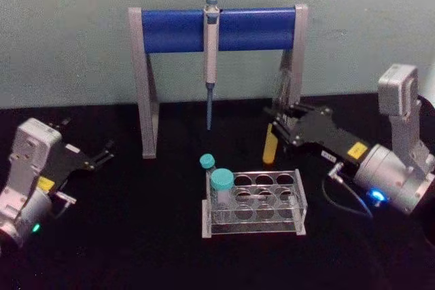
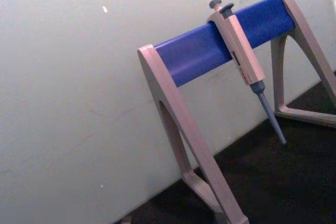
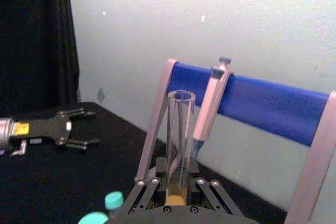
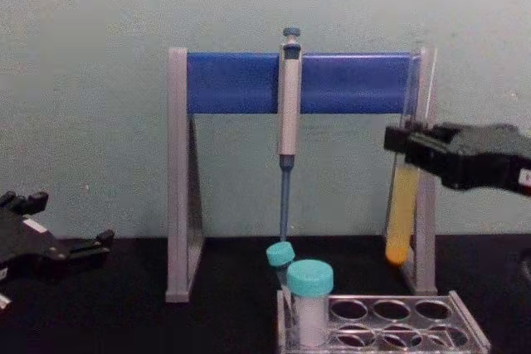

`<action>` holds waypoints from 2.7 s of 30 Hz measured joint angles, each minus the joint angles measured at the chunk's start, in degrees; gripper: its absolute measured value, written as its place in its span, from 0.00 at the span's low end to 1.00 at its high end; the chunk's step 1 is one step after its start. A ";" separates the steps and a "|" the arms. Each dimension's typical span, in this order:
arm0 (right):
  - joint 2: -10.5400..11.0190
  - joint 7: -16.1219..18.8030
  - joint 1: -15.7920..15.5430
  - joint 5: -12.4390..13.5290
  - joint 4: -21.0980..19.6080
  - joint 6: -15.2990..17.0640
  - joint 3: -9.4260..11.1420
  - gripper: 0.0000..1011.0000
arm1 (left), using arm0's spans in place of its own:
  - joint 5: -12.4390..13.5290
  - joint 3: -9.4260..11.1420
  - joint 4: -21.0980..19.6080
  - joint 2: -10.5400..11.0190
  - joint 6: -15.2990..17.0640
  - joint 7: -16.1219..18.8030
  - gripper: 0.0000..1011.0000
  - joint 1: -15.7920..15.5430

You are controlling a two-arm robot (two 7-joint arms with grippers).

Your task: Pick up the test tube from the test tube rack, shake it, then place it back into the test tube rack.

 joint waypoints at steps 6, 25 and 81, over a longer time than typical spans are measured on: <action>-0.93 -0.03 1.90 0.41 0.77 0.71 0.28 0.23 | 0.00 0.00 0.00 0.00 0.00 0.00 1.00 0.00; 1.61 -3.00 -1.53 -0.01 -2.96 4.32 2.70 0.23 | 0.00 0.00 0.00 0.00 0.00 0.00 1.00 0.00; 0.39 1.71 1.01 4.27 -1.59 5.35 -2.59 0.23 | 0.00 0.00 0.00 0.00 0.00 0.00 1.00 0.00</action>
